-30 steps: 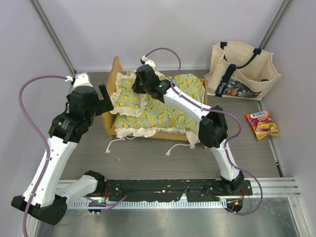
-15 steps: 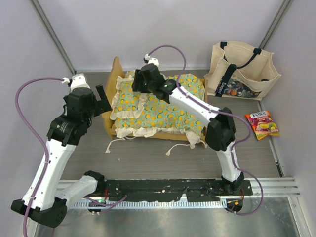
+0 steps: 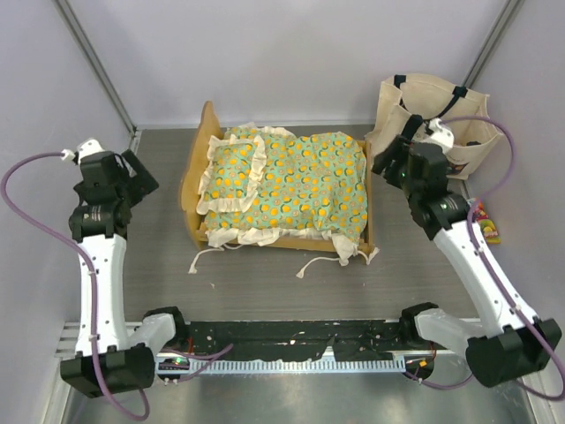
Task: Set up the pet bed
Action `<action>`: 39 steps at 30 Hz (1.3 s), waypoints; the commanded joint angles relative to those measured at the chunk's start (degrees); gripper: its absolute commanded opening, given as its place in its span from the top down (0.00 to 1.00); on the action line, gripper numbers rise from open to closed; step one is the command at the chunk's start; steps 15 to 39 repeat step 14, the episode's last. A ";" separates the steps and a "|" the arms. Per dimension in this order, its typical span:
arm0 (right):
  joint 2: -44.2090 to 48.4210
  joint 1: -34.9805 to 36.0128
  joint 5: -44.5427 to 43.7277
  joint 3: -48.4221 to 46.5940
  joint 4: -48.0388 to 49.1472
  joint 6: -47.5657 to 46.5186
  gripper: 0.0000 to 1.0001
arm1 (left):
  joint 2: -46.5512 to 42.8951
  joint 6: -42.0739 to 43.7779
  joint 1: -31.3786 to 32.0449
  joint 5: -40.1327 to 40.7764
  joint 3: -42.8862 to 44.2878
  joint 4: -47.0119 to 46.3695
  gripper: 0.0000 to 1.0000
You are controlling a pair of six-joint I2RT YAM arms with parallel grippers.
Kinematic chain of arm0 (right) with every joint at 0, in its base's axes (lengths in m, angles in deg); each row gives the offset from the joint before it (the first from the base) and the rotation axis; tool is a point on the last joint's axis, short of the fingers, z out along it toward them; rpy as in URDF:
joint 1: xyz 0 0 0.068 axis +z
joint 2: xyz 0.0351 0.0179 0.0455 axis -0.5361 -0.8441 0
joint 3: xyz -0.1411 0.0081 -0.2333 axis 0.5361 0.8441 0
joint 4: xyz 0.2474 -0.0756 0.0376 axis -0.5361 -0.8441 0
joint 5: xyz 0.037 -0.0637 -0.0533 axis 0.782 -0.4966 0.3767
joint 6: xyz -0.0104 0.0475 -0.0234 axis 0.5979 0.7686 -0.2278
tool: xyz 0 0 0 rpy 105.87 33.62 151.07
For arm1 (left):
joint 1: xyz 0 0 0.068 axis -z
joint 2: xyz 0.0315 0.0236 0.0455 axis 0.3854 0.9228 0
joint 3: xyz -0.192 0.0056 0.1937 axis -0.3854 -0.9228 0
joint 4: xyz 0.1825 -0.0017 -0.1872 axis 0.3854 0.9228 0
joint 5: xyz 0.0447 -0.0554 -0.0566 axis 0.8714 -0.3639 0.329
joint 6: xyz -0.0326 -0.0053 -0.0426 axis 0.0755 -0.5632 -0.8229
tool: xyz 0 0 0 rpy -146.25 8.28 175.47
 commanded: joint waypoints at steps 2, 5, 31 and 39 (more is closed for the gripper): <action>9.28 -5.24 -2.35 9.23 -5.92 -0.47 0.23 | 1.77 -5.85 -5.78 -10.39 -2.79 -5.35 0.00; 10.52 -7.71 -3.67 11.70 -7.08 -0.56 0.21 | 1.33 -8.23 -5.69 -8.62 -4.90 -4.82 0.00; 10.96 -8.86 -11.04 15.92 -6.91 1.72 0.20 | -1.22 -7.26 -5.69 -4.23 -7.19 -4.03 0.00; 10.96 -8.86 -11.04 15.92 -6.91 1.72 0.20 | -1.22 -7.26 -5.69 -4.23 -7.19 -4.03 0.00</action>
